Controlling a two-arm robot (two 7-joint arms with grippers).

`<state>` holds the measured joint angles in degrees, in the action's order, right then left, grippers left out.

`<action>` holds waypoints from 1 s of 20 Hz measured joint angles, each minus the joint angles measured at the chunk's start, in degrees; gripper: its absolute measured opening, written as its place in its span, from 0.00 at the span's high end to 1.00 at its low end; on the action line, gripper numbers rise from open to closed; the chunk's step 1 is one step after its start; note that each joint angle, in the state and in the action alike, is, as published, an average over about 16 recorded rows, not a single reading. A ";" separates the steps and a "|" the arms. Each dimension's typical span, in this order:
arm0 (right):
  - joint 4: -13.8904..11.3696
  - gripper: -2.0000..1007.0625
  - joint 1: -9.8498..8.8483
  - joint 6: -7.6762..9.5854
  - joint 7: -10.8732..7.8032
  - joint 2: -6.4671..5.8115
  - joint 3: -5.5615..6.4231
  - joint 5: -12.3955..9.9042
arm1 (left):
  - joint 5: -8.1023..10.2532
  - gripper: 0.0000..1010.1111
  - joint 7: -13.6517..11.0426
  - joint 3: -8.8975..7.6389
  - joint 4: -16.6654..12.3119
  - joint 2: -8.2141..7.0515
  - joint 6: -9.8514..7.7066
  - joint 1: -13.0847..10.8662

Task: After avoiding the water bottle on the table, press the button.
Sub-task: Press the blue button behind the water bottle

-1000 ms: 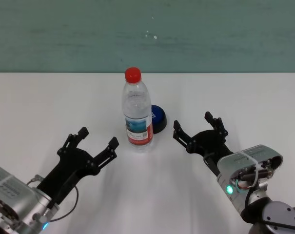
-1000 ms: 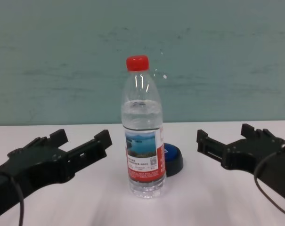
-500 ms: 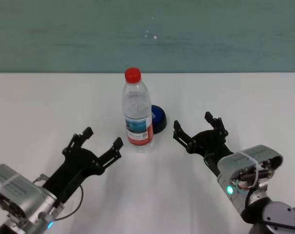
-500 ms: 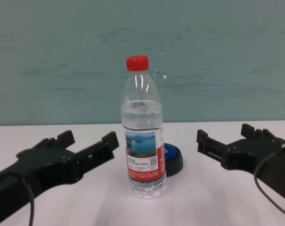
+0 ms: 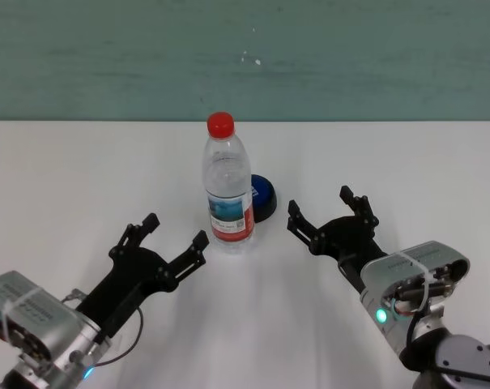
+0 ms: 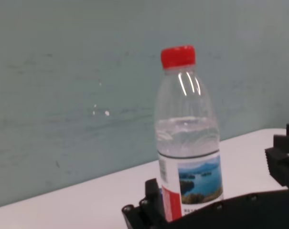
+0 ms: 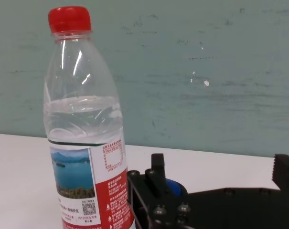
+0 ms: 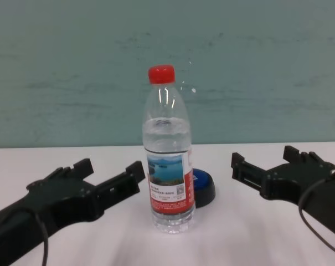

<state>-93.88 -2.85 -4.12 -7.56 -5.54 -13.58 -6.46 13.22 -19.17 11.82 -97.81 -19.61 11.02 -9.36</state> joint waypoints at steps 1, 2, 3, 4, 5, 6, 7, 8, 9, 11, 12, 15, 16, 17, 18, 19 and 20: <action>0.00 0.00 0.00 0.00 0.00 0.00 0.00 0.00 | -0.07 0.00 0.03 0.06 0.11 0.03 -0.02 0.06; 0.00 0.00 0.00 0.00 0.00 0.00 0.00 0.00 | -0.14 0.00 0.05 0.11 0.23 0.06 -0.04 0.12; 0.00 0.00 0.00 0.00 0.00 0.00 0.00 0.00 | -0.20 0.00 0.08 0.15 0.33 0.08 -0.06 0.18; 0.00 0.00 0.00 0.00 0.00 0.00 0.00 0.00 | -0.26 0.00 0.11 0.19 0.44 0.11 -0.08 0.23; 0.00 0.00 0.00 0.00 0.00 0.00 0.00 0.00 | -0.32 0.00 0.14 0.23 0.53 0.14 -0.10 0.28; 0.00 0.00 0.00 0.00 0.00 0.00 0.00 0.00 | -0.38 0.00 0.16 0.27 0.63 0.17 -0.12 0.32; 0.00 0.00 0.00 0.00 0.00 0.00 0.00 0.00 | -0.42 0.00 0.18 0.30 0.73 0.20 -0.14 0.37; 0.00 0.00 0.00 0.00 0.00 0.00 0.00 0.00 | -0.47 0.00 0.20 0.33 0.82 0.23 -0.15 0.40; 0.00 0.00 0.00 0.00 0.00 0.00 0.00 0.00 | -0.50 0.00 0.21 0.36 0.90 0.25 -0.16 0.44; 0.00 0.00 0.00 0.00 0.00 0.00 0.00 0.00 | -0.56 0.00 0.22 0.42 1.07 0.30 -0.16 0.50; 0.00 0.00 0.00 0.00 0.00 0.00 0.00 0.00 | -0.58 0.00 0.23 0.43 1.13 0.32 -0.15 0.52; 0.00 0.00 0.00 0.00 0.00 0.00 0.00 0.00 | -0.62 0.00 0.23 0.47 1.27 0.36 -0.14 0.57; 0.00 0.00 0.00 0.00 0.00 0.00 0.00 0.00 | -0.63 0.00 0.23 0.48 1.33 0.38 -0.14 0.59; 0.00 0.00 0.00 0.00 0.00 0.00 0.00 0.00 | -0.64 0.00 0.23 0.50 1.38 0.39 -0.14 0.62; 0.00 0.00 0.00 0.00 0.00 0.00 0.00 0.00 | -0.66 0.00 0.23 0.51 1.42 0.41 -0.14 0.64; 0.00 0.00 0.00 0.00 0.00 0.00 0.00 0.00 | -0.68 0.00 0.23 0.53 1.46 0.42 -0.13 0.65; 0.00 0.00 0.00 0.00 0.00 0.00 0.00 0.00 | -0.70 0.00 0.24 0.55 1.51 0.44 -0.13 0.67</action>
<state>-93.88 -2.85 -4.12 -7.56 -5.54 -13.58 -6.46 12.52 -18.93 12.37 -96.30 -19.17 10.89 -8.69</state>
